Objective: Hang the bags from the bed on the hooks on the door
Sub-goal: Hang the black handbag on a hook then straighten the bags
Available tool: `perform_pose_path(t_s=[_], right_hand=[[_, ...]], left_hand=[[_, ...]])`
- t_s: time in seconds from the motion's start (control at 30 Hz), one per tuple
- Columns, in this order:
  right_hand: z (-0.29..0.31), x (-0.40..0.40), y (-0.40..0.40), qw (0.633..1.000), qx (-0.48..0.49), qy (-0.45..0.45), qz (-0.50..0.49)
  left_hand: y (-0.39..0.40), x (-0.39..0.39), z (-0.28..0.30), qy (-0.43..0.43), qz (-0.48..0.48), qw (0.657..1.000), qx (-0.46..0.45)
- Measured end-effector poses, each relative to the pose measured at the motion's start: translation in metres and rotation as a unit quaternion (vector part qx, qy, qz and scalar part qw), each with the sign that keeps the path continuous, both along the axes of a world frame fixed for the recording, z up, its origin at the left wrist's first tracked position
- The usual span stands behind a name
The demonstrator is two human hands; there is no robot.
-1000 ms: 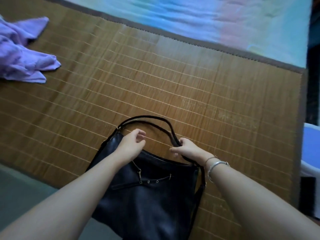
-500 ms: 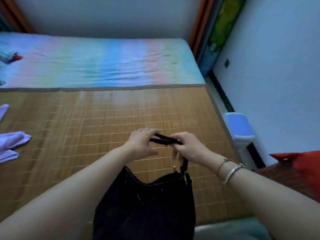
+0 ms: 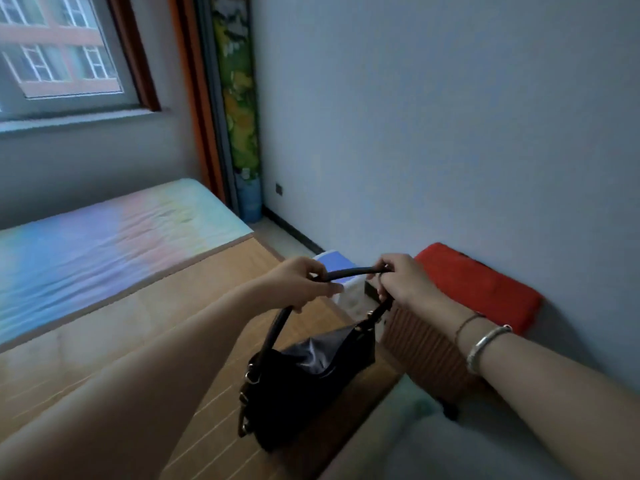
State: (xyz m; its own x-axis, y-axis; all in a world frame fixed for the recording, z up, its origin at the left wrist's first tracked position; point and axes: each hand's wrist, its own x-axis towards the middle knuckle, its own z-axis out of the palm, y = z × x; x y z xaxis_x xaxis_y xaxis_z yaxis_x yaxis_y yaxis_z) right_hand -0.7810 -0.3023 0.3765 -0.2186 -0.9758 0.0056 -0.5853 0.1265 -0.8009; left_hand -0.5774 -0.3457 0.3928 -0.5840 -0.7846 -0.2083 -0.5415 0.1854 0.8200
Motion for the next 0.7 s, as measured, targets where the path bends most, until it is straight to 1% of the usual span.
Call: perform_pose_path(t_s=[0.13,0.23,0.3,0.4,0.47,0.5,0.53,0.63,0.7], right_hand=[[0.032,-0.094,0.036,0.995,-0.036,0.034,-0.083],[0.067,-0.178,0.074,0.984,-0.076,0.095,-0.129],[0.093,-0.237,0.104,0.978,-0.105,0.094,-0.151],[0.13,-0.313,0.146,0.971,-0.156,0.072,-0.164],[0.151,-0.353,0.172,0.965,-0.198,0.042,-0.167],[0.164,-0.381,0.194,0.958,-0.22,0.038,-0.18],[0.17,-0.392,0.202,0.955,-0.237,0.031,-0.178],[0.196,-0.434,0.241,0.936,-0.271,0.066,-0.215],[0.21,-0.465,0.274,0.916,-0.287,0.111,-0.257]], left_hand=[[0.008,-0.109,0.051,0.066,-0.066,0.995,-0.021],[0.022,-0.202,0.098,0.115,-0.124,0.984,-0.061],[0.037,-0.268,0.129,0.141,-0.175,0.971,-0.08],[0.058,-0.356,0.167,0.188,-0.22,0.953,-0.091],[0.073,-0.409,0.188,0.216,-0.247,0.94,-0.09],[0.087,-0.446,0.2,0.228,-0.277,0.929,-0.087],[0.092,-0.463,0.206,0.232,-0.291,0.924,-0.082],[0.12,-0.533,0.223,0.247,-0.366,0.896,-0.043],[0.142,-0.584,0.229,0.252,-0.419,0.872,-0.007]])
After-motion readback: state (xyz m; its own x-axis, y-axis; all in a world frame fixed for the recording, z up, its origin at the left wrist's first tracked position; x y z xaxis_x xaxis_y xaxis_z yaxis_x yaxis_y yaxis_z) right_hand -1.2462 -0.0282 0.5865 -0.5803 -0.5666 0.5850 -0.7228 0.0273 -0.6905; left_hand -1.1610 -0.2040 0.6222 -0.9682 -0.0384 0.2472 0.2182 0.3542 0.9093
